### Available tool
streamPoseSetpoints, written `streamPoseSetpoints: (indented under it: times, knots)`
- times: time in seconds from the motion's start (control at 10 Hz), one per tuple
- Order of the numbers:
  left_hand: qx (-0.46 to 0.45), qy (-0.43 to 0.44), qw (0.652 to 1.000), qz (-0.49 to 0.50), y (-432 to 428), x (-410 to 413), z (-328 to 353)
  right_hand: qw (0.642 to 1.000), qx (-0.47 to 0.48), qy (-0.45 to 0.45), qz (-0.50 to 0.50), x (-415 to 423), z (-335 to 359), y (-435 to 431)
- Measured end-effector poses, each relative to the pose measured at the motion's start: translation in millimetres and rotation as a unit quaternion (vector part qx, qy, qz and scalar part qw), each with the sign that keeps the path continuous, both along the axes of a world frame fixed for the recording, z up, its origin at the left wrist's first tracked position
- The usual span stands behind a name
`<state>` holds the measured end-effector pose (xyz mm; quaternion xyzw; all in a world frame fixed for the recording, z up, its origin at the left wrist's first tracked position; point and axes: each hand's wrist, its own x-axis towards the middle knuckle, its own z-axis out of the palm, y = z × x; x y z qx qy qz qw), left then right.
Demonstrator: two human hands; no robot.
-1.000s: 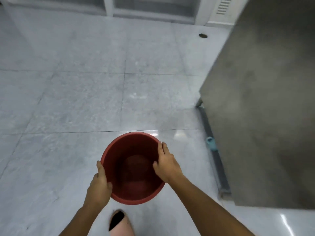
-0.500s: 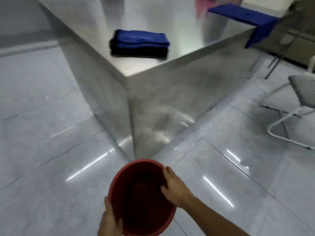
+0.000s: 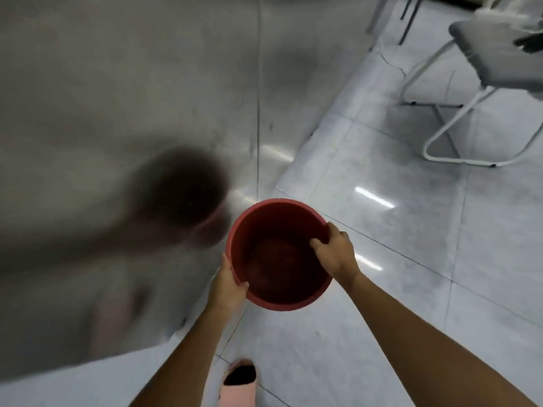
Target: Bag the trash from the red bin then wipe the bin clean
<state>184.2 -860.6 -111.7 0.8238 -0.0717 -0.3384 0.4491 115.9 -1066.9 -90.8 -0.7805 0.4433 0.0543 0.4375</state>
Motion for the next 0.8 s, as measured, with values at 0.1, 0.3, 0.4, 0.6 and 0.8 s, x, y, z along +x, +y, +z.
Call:
streamPoseSetpoints:
  times: [0.1,0.3,0.4,0.6,0.8]
  knots:
    - [0.025,0.015,0.999,-0.018,-33.7,36.5,-29.6,0.997,0.044,0.0,-0.056,25.2,-32.9,-29.0]
    - [0.016,0.096,0.995,-0.009,-81.7,69.0,-82.8,0.98,0.139,0.021,-0.139,43.0,-86.6,-64.8]
    - [-0.003,0.114,0.993,-0.031,-89.5,69.4,-94.9,0.97,0.182,0.016,-0.161,38.1,-101.2,-70.1]
    - [0.04,0.061,0.995,-0.063,-91.1,61.0,-80.0,0.988,0.106,0.056,-0.094,29.6,-91.9,-68.1]
    - [0.126,-0.113,0.978,-0.119,-87.9,39.0,13.9,0.985,-0.086,0.103,0.111,18.5,7.7,-60.8]
